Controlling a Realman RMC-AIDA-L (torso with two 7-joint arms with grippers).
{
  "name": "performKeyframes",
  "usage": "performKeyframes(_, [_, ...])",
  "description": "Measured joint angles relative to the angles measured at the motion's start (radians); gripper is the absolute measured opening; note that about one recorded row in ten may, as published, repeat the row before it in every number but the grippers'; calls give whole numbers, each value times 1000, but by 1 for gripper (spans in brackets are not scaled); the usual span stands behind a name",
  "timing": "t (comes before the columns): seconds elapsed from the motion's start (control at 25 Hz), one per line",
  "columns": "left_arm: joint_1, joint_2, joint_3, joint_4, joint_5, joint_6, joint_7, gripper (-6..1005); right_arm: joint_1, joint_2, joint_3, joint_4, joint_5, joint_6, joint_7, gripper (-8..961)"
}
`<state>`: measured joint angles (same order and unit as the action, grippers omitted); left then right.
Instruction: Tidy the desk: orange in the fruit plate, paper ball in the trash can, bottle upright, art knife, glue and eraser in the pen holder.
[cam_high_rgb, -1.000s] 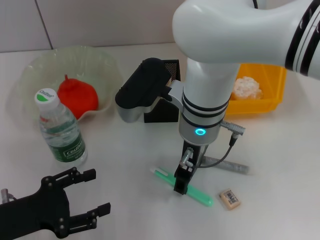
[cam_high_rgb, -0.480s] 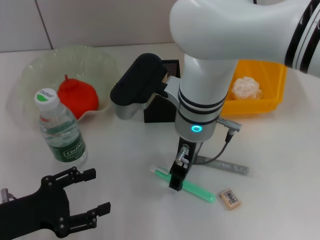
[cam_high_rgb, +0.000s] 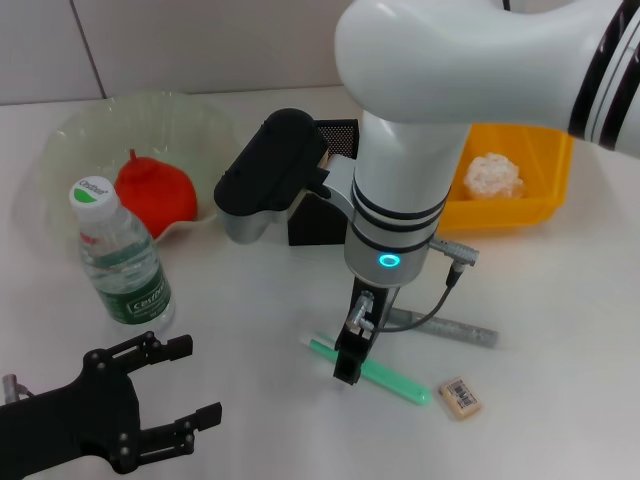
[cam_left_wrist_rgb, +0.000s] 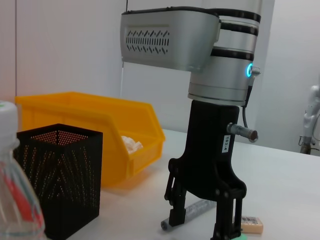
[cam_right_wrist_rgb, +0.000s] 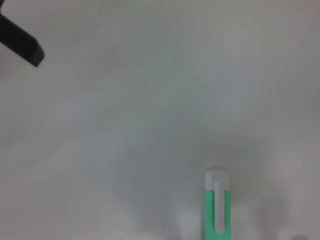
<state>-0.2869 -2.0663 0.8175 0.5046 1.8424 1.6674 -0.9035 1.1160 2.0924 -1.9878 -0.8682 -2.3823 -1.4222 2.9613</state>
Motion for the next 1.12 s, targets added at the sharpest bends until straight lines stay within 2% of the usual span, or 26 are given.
performKeyframes(1.12, [0,2,-4,-12,1,3,8,802,-9,0,-49,-12,15,28,-4,655])
